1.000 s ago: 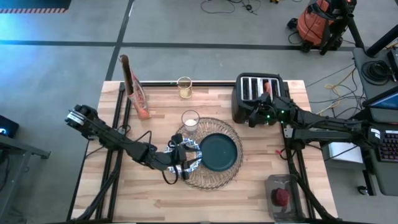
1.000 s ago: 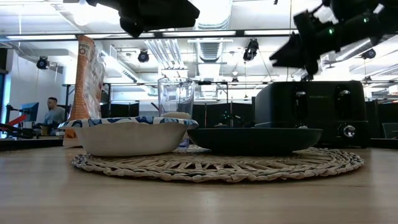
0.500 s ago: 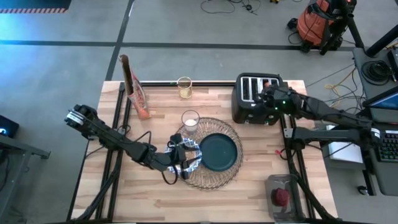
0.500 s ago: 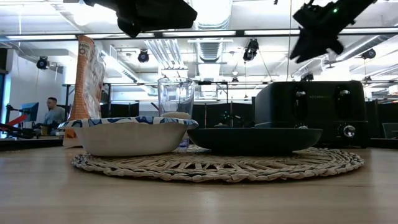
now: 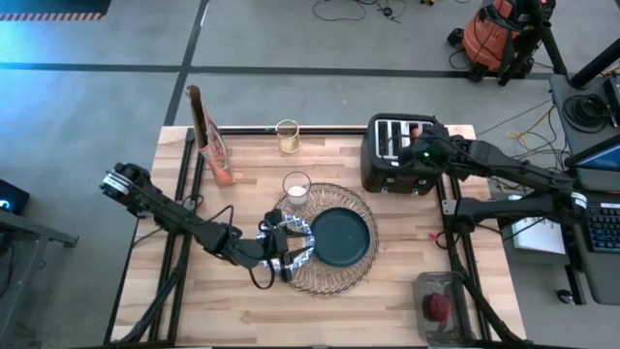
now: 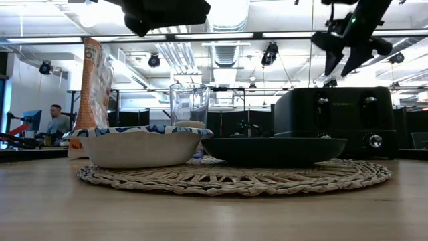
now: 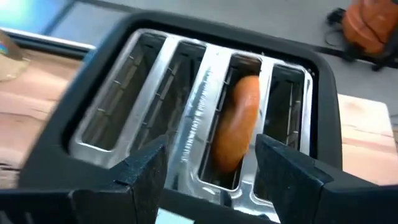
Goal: Arrange a breakfast setting
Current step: Put the brown toasted bagel on the the dark blue plate
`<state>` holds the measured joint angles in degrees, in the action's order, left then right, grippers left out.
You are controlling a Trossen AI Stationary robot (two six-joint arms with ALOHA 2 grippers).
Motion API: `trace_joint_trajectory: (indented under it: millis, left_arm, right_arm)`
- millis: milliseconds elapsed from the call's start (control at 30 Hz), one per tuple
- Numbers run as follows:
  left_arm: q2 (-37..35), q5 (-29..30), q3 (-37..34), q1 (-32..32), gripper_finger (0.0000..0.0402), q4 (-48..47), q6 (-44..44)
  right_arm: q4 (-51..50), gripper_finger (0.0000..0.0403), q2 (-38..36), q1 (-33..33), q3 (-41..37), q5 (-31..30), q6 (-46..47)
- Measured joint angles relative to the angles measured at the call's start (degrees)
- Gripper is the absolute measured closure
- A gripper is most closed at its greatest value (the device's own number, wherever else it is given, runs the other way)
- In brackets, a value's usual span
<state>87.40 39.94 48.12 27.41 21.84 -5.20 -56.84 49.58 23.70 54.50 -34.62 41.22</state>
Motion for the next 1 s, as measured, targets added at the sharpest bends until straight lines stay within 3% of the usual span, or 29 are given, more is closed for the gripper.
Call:
trace_joint_trajectory:
  millis: [333, 567, 1000]
  left_arm:
    - [-0.03, 0.0, 0.0, 0.55, 0.0278, -0.97, -0.02]
    - [-0.05, 0.02, 0.02, 0.62, 0.0278, -1.93, -0.04]
    - [-0.12, 0.04, 0.02, 0.62, 0.0278, -2.42, -0.45]
  right_arm:
    - [1.36, 0.0183, 6.98, 8.91, 1.98, 0.1, -3.51]
    - [6.68, 0.0184, 9.47, 15.34, 2.12, 3.41, -7.57]
    - [7.8, 0.0184, 14.45, 20.3, 1.99, 5.11, -10.61]
